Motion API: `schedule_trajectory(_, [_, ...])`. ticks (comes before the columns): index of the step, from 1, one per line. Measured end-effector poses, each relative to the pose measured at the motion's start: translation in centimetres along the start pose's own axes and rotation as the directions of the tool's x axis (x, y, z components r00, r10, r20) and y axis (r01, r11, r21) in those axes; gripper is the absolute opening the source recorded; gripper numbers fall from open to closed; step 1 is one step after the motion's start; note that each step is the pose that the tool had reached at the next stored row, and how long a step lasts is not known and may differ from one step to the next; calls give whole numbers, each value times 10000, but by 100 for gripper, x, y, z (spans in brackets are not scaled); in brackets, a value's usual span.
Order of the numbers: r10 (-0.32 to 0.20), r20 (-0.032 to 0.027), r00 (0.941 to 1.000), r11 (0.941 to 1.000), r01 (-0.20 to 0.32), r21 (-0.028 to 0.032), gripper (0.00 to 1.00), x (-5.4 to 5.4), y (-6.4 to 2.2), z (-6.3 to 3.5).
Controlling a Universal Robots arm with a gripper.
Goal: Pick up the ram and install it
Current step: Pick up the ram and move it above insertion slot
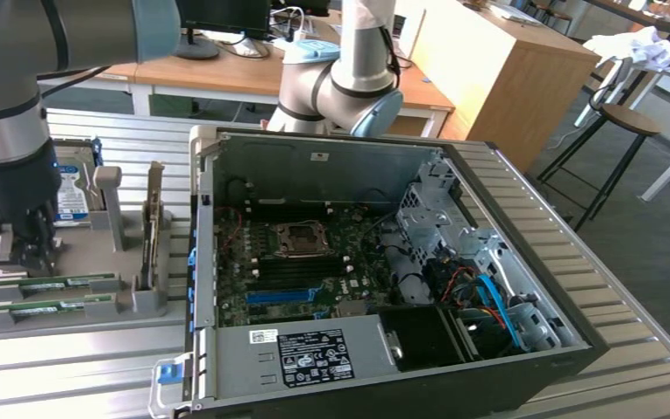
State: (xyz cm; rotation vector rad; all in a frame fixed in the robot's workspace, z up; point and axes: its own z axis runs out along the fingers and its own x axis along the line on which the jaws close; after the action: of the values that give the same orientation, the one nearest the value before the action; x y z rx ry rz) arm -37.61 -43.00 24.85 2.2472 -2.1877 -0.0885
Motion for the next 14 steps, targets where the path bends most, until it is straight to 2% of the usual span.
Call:
schedule_trajectory(7, [0,0,10000,10000,0,0,30,2,-2,53])
schedule_trajectory(14, [0,0,10000,10000,0,1,30,22,-2,56])
